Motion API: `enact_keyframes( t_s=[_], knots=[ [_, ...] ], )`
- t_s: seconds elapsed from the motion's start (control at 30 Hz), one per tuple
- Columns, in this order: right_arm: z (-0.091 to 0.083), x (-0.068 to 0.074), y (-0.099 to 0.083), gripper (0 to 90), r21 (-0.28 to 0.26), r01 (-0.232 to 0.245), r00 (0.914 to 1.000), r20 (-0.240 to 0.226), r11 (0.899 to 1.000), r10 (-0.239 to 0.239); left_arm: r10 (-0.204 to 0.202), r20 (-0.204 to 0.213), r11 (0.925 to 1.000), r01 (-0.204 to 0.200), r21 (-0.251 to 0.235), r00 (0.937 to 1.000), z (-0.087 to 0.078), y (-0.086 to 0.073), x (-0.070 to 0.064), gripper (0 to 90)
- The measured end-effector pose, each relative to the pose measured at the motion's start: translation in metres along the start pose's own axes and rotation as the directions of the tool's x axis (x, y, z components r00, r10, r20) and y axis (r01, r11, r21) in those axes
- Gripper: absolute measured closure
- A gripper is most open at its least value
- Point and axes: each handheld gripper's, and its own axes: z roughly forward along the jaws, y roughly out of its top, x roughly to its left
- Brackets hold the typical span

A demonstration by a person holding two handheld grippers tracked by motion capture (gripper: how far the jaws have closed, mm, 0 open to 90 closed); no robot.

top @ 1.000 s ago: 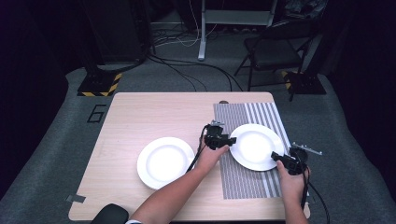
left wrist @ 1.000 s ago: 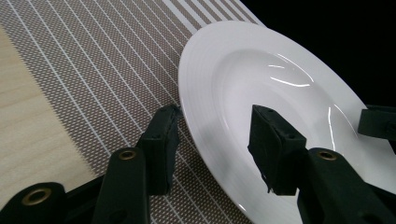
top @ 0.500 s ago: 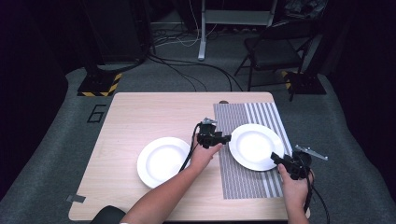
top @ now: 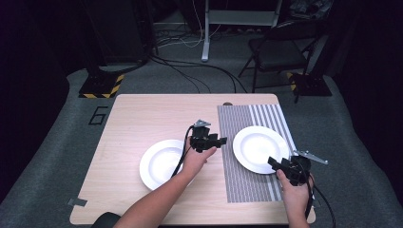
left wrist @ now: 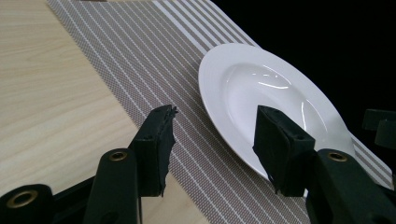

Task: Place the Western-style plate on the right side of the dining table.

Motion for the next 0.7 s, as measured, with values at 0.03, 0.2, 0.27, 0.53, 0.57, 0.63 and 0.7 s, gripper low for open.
enact_keyframes(
  t_s=[0.03,0.2,0.27,0.53,0.57,0.63,0.7],
  knots=[
    [0.000,0.002,-0.001,36.8,0.002,0.006,1.0000,-0.005,1.000,-0.006,0.000,0.000,1.0000,0.000,0.004,1.0000,-0.002,-0.001,0.001,47.4],
    [-0.001,0.013,-0.004,36.4,0.012,0.031,0.9990,-0.034,0.999,-0.030,-0.001,-0.010,1.0000,0.001,0.003,0.9999,-0.016,-0.005,0.010,46.8],
    [0.000,0.017,-0.005,36.3,0.017,0.040,0.9983,-0.044,0.999,-0.039,0.007,-0.013,0.9999,-0.007,0.011,0.9999,-0.022,-0.007,0.014,46.7],
    [-0.003,0.028,-0.011,32.4,0.015,0.100,0.9879,-0.120,0.995,-0.098,0.013,-0.004,0.9999,-0.013,0.002,0.9999,-0.047,-0.012,0.024,43.9],
    [-0.004,0.029,-0.011,32.0,0.011,0.112,0.9864,-0.123,0.994,-0.109,0.018,-0.003,0.9998,-0.018,-0.001,0.9998,-0.052,-0.012,0.025,43.3],
    [-0.006,0.032,-0.013,31.5,0.000,0.142,0.9795,-0.144,0.990,-0.140,0.024,-0.012,0.9997,-0.024,-0.010,0.9996,-0.061,-0.012,0.028,42.5],
    [-0.007,0.036,-0.017,31.5,0.001,0.173,0.9703,-0.172,0.985,-0.170,0.023,-0.015,0.9996,-0.023,-0.014,0.9996,-0.066,-0.011,0.030,41.2]
  ],
)
